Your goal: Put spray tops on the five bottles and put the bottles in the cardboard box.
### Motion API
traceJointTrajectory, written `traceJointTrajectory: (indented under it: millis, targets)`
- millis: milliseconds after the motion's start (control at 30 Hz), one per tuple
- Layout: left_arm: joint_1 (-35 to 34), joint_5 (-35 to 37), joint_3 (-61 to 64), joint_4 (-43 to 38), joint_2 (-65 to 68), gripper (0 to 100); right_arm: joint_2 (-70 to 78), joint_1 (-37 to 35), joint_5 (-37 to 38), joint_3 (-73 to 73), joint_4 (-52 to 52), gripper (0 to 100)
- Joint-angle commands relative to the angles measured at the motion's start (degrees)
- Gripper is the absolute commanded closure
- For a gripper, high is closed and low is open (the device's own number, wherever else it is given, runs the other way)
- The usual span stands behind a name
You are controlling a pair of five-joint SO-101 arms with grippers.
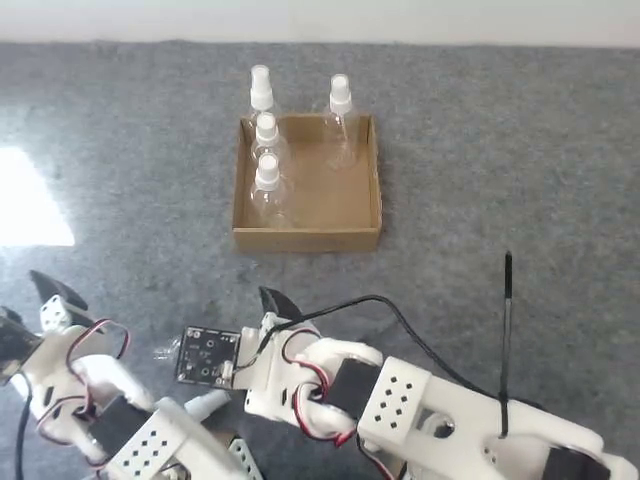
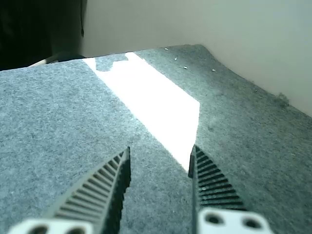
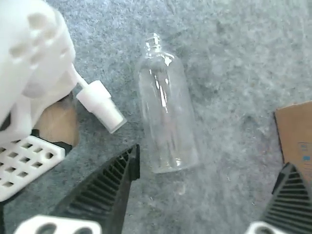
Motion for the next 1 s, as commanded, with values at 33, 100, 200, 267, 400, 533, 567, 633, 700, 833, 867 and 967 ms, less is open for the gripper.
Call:
traceJointTrajectory:
  millis: [33,100,200,267,400,533,567,633,700,833,867,967]
  targets:
    - [0.09,0.53,-0.84,0.53,-0.79,81,5.49,1.1,1.49,-7.21,1.98,60.5]
    - [0.0,0.53,-0.84,0.53,-0.62,81,8.84,1.1,3.08,-8.88,2.07,60.5]
    - [-0.09,0.53,-0.84,0.62,-0.62,81,13.41,1.01,4.75,-11.52,2.15,60.5]
    - [-0.09,0.53,-0.84,0.62,-0.62,81,15.78,0.92,5.01,-12.92,2.15,60.5]
    - [-0.09,0.53,-0.84,0.62,-0.62,81,19.82,0.92,5.1,-15.56,2.15,60.5]
    - [-0.09,0.53,-0.84,0.62,-0.62,81,23.87,1.1,6.68,-18.37,2.15,60.7]
    - [-0.09,0.53,-0.84,0.62,-0.62,81,25.19,1.1,7.74,-18.81,2.15,60.8]
    - [-0.09,0.53,-0.84,0.62,-0.62,81,27.65,1.19,8.53,-19.87,2.15,60.8]
    - [-0.09,0.53,-0.84,0.62,-0.62,81,29.58,2.24,8.35,-21.1,2.15,61.0]
    - [-0.09,0.53,-0.84,0.62,-0.53,81,31.52,5.05,8.35,-22.77,2.15,69.7]
    - [-0.09,0.53,-0.84,0.62,-0.53,81,31.52,5.67,8.35,-22.86,2.15,72.8]
    - [-0.09,0.53,-0.84,0.62,-0.53,81,31.43,6.46,8.35,-23.12,2.15,80.5]
